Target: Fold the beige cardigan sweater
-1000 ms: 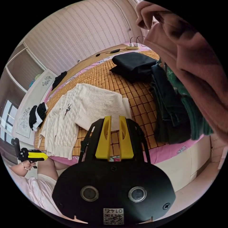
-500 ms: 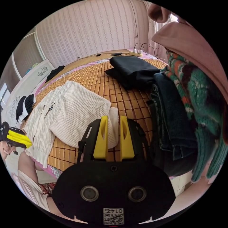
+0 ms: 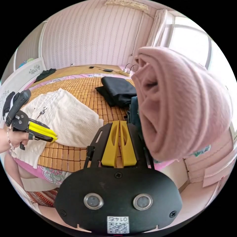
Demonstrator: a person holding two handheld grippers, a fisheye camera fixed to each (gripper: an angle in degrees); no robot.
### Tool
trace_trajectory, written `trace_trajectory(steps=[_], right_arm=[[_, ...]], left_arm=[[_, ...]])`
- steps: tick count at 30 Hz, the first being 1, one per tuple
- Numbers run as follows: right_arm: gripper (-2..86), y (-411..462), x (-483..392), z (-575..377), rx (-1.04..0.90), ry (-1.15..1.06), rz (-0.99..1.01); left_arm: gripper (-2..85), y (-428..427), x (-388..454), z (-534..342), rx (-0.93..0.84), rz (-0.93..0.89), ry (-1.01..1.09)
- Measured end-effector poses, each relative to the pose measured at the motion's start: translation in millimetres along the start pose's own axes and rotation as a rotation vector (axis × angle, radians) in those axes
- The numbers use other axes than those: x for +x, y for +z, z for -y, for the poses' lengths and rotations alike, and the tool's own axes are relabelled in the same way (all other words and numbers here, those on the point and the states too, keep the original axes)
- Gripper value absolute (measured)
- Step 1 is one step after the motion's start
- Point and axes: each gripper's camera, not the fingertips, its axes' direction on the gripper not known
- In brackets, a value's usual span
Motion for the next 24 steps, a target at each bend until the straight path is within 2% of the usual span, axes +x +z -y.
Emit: trace_trajectory(steps=[2,4,9,15,24], right_arm=[[0.0,9.4,1.7,-3.6,-0.055,-0.032,0.141],[0.4,20.1,-4.2,-0.1,-0.106,-0.053,0.177],[7.2,40.0,-20.5,9.4,-0.168,-0.064,0.1],[8.4,75.6,-25.4,7.2,-0.347,-0.026,0.182],[4.7,72.8,-38.2,-3.3,-0.329,-0.071,0.247]], left_arm=[[4.2,-1.5,1.9,4.2,-0.006,0.007,0.005],[4.1,-2.7,5.4,7.9,-0.017,0.026,0.017],[2.8,-3.6,11.0,7.7,-0.044,0.108,0.062],[0.6,-4.8,-18.7,1.6,-0.036,0.0,-0.067],[-0.3,-0.9,-29.3,-6.5,-0.019,-0.001,-0.073]])
